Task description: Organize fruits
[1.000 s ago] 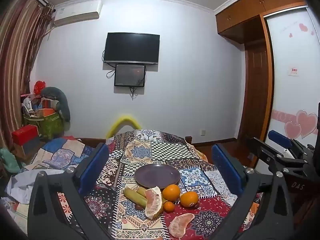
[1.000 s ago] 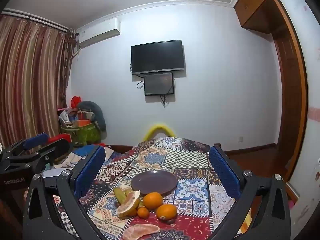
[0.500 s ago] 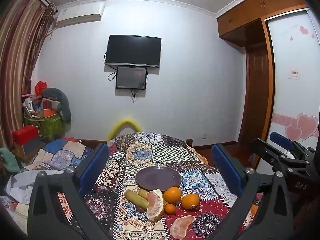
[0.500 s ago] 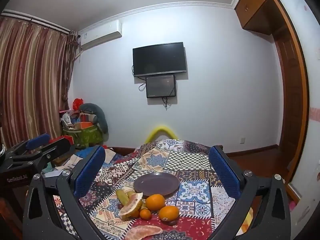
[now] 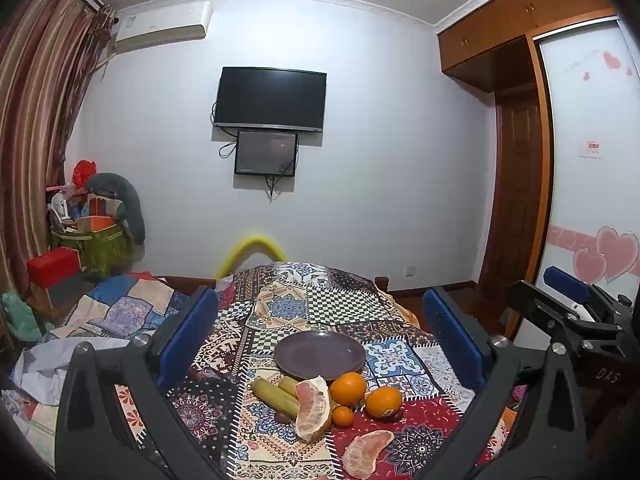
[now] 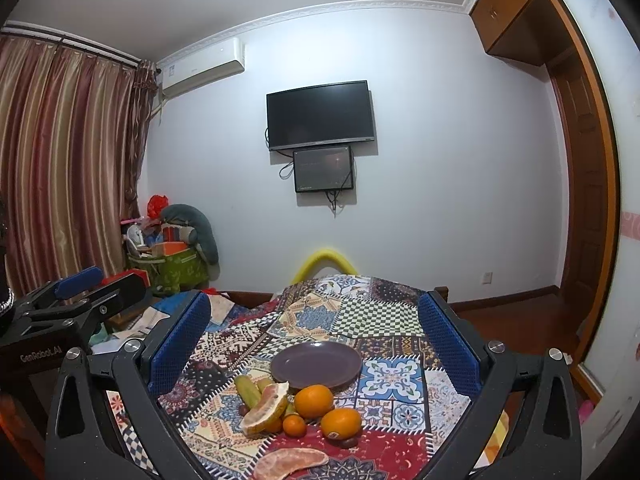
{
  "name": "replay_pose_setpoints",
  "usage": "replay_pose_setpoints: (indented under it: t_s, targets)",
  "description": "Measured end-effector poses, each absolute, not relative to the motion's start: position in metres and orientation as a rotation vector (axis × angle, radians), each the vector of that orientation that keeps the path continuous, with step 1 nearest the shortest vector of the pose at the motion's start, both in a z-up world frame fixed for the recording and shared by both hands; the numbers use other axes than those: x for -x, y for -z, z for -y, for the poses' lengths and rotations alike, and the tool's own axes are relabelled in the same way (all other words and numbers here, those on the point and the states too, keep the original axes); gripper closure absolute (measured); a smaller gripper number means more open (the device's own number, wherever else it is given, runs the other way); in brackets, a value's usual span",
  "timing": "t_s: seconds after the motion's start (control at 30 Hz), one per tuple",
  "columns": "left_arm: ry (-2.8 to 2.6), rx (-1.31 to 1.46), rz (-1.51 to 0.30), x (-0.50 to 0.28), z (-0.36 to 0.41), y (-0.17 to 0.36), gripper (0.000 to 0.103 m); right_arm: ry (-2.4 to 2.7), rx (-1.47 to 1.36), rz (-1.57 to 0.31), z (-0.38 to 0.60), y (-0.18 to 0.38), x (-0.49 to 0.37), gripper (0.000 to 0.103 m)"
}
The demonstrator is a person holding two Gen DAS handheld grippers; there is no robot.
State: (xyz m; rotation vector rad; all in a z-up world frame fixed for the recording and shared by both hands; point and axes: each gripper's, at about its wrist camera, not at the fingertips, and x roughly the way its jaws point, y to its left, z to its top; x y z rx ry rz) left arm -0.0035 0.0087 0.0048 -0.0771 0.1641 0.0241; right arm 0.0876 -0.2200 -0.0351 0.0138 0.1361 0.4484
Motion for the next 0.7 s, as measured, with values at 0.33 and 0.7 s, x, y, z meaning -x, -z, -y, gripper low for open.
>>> replay_pose_setpoints:
  t_s: [0.33, 0.7]
  targets:
    - [-0.025, 0.083, -0.167, 0.0040, -0.0098, -0.0061, 0.000, -0.448, -0.020, -0.136, 0.2198, 0.0376, -0.0878, 0.000]
    - [-0.023, 0.089, -0.170, 0.0037, -0.0112, -0.0056, 0.000, -0.443, -0.021, -0.144, 0.2196, 0.0378, -0.0880, 0.000]
